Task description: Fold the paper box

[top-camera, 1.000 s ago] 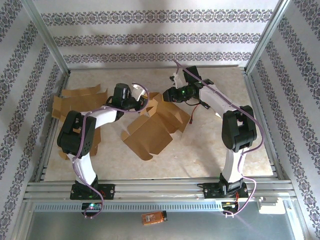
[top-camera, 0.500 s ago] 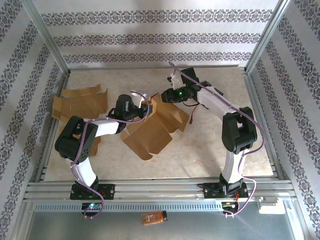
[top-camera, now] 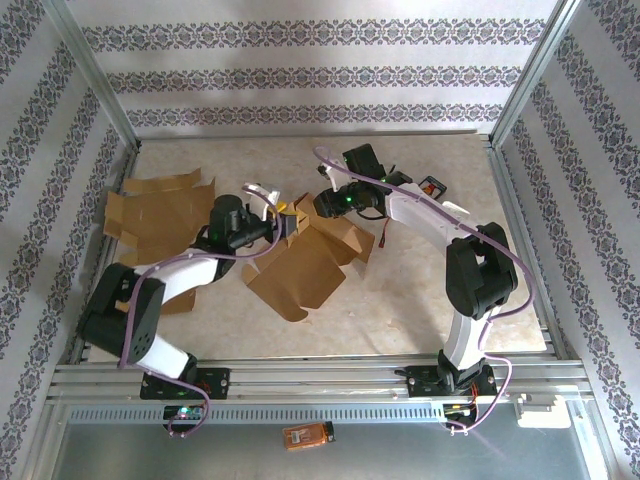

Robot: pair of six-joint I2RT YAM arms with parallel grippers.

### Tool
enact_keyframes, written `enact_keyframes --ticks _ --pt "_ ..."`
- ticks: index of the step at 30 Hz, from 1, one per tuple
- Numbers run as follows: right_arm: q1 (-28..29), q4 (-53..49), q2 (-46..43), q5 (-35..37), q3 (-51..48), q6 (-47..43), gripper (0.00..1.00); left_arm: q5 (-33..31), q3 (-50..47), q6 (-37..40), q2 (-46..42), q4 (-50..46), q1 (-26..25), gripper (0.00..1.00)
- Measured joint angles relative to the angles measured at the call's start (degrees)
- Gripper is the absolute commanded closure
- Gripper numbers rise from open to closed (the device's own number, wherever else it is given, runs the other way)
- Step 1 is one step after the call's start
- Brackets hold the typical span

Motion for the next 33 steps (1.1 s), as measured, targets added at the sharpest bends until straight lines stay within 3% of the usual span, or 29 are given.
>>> enact_keyframes --ticks 5,10,17,29,33 --pt "0.0 0.1 0.0 0.1 0.0 -0.4 0.68 -1.9 0.2 1.4 -8.1 -6.0 5.6 0.48" --pt "0.0 0.1 0.0 -0.1 0.0 -0.5 0.68 -5.8 5.8 10.8 -4.6 -16.0 8.3 0.53" --pt "-1.2 0.0 0.1 -2.2 0.1 -0.1 0.66 5.4 7.4 23.8 3.8 -23.5 8.2 0.54" --pt "-3.1 -1.4 2.2 -6.7 2.5 0.5 0.65 16.5 20.4 31.5 16.2 -28.9 8.1 0.72" --pt "-3.1 -1.7 2.3 -7.1 2.7 0.5 0.65 18.4 24.0 34.3 18.3 -33.0 7.7 0.73"
